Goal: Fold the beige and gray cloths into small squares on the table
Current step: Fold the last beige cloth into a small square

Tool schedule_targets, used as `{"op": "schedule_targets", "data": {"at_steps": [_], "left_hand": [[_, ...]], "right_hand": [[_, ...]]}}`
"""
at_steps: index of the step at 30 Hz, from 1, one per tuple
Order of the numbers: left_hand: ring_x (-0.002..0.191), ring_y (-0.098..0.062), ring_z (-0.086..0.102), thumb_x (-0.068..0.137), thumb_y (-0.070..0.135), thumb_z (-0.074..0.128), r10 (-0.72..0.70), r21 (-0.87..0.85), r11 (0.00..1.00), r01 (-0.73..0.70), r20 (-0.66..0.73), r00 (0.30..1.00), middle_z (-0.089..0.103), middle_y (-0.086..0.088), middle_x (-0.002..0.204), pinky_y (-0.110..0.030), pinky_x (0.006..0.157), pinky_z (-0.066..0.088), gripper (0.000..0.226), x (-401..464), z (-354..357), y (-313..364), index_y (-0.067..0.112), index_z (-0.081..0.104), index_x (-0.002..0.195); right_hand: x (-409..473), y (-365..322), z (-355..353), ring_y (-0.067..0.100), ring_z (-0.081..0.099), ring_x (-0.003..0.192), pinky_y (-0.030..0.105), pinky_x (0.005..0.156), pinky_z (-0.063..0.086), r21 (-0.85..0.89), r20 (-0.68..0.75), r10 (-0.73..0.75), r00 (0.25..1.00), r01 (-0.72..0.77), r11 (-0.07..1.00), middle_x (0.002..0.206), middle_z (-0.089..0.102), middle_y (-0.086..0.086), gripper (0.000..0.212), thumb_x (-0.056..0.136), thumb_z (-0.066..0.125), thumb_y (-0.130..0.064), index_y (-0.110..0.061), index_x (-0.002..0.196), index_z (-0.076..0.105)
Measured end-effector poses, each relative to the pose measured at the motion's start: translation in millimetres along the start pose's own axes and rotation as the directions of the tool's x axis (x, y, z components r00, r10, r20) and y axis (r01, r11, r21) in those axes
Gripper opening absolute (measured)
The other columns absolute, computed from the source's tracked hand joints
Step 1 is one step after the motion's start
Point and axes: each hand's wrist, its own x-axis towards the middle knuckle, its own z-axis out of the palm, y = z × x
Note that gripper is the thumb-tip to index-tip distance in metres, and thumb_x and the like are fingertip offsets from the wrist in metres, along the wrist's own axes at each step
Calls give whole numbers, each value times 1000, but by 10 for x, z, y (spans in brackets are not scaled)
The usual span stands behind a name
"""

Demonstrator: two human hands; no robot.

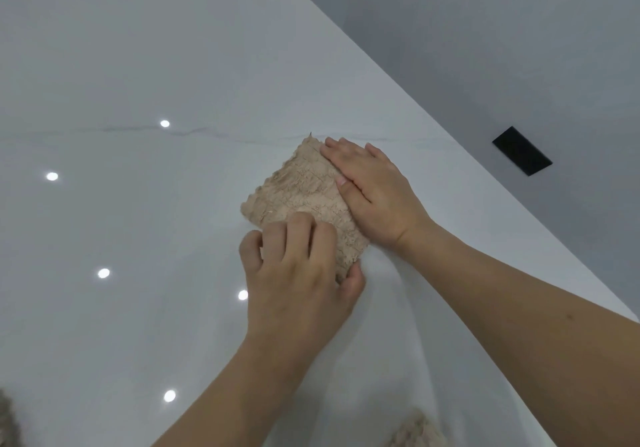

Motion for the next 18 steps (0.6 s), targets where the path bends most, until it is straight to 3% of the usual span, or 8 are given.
{"op": "schedule_targets", "data": {"at_steps": [2, 4, 11, 18], "left_hand": [[77, -28, 48, 70, 24, 62, 45, -15, 999, -45, -46, 998, 57, -4, 84, -42, 79, 34, 13, -18, 8, 65, 15, 55, 77], [74, -27, 46, 65, 12, 60, 79, -15, 997, -80, -63, 995, 55, -3, 81, -41, 77, 34, 13, -33, 28, 119, 15, 53, 76], [69, -27, 43, 64, 4, 56, 62, 14, 998, -61, -82, 995, 48, -4, 72, -41, 70, 33, 15, -10, 125, 111, 14, 49, 73], [78, -28, 49, 60, 5, 52, -4, -117, 993, 18, 115, 993, 58, -2, 83, -36, 75, 31, 22, -127, 0, 85, 14, 60, 78]], "right_hand": [[1, 1, 9, 9, 23, 145, 30, 120, 7, -21, -2, -1, 1000, 1, 1000, 155, 35, -5, 48, 101, 30, -23, -21, 148, 37], [-1, 0, 16, 8, 23, 145, 31, 121, 8, -39, -6, 0, 1000, 0, 999, 155, 34, -6, 47, 102, 31, -21, -22, 148, 37], [-7, -11, 16, 8, 23, 145, 29, 120, 7, -48, -19, 0, 1000, -1, 999, 154, 36, -6, 46, 102, 32, -19, -21, 148, 38], [-7, 8, 28, 8, 23, 145, 30, 120, 7, -54, -13, -6, 1000, 5, 999, 155, 35, -6, 46, 102, 32, -19, -21, 148, 38]]}}
